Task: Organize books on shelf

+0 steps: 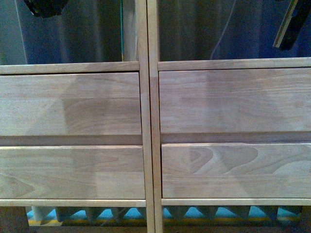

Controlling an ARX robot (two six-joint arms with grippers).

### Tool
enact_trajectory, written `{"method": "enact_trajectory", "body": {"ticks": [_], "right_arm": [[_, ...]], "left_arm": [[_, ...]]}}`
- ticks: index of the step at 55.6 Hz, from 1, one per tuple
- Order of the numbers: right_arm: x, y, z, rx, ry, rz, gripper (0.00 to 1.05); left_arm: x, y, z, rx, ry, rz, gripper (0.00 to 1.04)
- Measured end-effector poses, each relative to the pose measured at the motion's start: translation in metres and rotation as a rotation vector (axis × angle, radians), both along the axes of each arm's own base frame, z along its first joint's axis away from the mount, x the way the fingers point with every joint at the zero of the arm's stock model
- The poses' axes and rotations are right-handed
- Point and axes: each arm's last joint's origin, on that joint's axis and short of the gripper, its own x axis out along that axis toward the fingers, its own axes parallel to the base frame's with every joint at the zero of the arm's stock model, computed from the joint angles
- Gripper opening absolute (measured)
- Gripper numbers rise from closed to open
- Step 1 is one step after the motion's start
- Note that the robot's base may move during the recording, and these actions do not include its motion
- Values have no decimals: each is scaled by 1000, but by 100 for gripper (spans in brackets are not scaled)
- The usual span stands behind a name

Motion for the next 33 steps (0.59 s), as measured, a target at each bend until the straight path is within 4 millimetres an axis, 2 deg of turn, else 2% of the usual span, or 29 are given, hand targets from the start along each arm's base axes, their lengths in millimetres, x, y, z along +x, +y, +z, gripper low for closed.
{"method": "enact_trajectory", "body": {"ticks": [19, 32, 33], "right_arm": [[-14, 8, -19, 36, -5, 123, 7], [-23, 16, -16, 53, -43, 185, 7], [-24, 16, -15, 55, -49, 191, 7]], "left_arm": [[-4, 0, 2, -20, -14, -72, 97], [-5, -2, 2, -25, -11, -85, 69], [-5, -2, 2, -26, -13, -85, 64]]}}
